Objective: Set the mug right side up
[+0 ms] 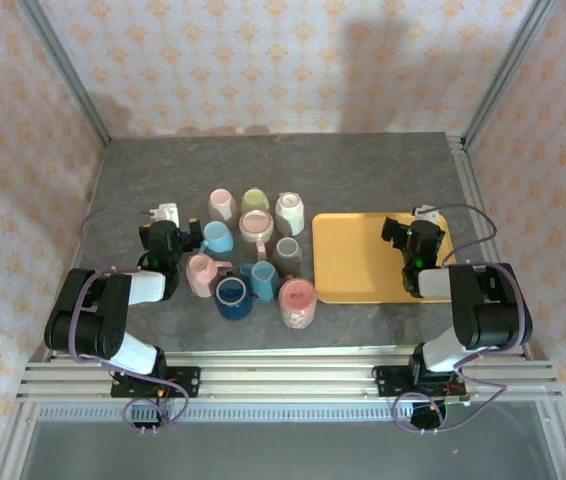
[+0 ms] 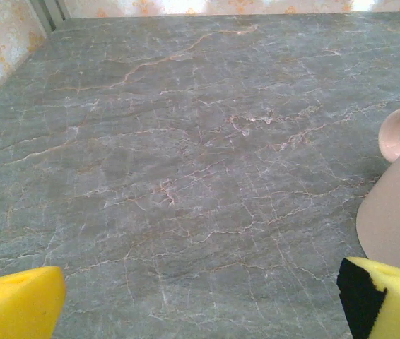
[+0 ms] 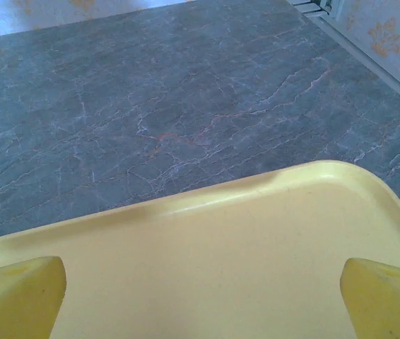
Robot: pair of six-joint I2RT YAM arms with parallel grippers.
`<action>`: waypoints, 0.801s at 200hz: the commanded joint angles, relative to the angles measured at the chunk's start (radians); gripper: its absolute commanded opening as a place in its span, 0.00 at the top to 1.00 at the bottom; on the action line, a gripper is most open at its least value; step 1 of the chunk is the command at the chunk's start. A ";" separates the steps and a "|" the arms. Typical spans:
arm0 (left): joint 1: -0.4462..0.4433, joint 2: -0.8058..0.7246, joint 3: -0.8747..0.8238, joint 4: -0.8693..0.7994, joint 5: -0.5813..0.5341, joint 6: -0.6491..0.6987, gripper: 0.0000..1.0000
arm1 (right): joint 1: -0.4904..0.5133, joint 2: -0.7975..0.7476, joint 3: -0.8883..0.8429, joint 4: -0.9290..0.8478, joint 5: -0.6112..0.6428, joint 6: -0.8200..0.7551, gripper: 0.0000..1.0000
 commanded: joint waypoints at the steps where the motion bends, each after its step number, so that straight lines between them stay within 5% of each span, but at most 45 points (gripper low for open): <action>1: 0.006 0.002 0.016 0.012 0.007 0.009 0.00 | -0.006 -0.004 0.014 0.005 -0.001 -0.010 0.01; 160: 0.006 -0.017 0.030 -0.024 -0.017 -0.002 0.00 | -0.009 -0.020 0.031 -0.031 -0.003 -0.008 0.03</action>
